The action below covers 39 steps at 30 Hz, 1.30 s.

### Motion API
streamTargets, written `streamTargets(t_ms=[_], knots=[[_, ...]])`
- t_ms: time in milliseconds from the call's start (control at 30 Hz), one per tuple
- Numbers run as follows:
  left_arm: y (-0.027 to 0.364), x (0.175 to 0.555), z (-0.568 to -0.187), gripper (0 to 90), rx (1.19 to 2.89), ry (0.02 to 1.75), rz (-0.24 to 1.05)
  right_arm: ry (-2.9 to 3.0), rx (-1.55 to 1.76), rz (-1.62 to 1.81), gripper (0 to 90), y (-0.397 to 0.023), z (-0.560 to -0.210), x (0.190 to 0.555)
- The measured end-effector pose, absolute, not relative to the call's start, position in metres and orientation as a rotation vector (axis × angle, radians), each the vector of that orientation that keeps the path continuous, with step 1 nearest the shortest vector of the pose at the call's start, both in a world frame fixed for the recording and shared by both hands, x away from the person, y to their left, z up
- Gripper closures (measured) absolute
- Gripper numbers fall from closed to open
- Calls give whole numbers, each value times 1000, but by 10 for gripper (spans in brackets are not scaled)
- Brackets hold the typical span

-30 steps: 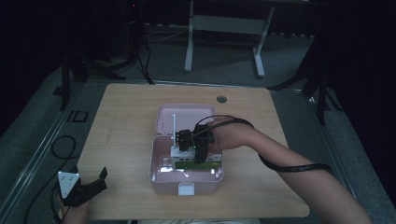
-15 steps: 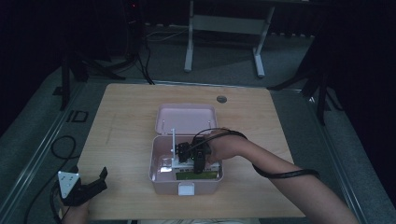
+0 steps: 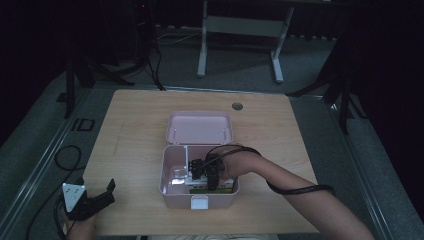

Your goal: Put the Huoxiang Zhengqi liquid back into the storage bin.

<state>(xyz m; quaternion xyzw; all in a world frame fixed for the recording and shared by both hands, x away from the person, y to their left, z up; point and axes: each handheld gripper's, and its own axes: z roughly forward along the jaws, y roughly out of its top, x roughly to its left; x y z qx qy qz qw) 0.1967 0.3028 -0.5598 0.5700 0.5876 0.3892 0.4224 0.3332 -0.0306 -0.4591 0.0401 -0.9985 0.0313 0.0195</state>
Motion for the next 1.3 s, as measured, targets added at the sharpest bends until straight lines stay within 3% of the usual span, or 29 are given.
streamTargets(t_ms=[333, 400, 700, 933, 1300], knots=[[302, 197, -560, 2, 1432, 1473, 975, -3063, 120, 48, 589, -35, -464, 337], [303, 197, -560, 2, 1431, 1474, 974, -3051, 154, 34, 521, -36, -460, 335], [303, 197, -560, 2, 1431, 1474, 973, -3096, 135, -99, 378, -45, -421, 336], [303, 197, -560, 2, 1431, 1475, 972, -3123, 119, -306, 149, -69, -385, 342], [302, 197, -560, 2, 1432, 1477, 972, -3158, -42, -559, 134, -134, -360, 360]])
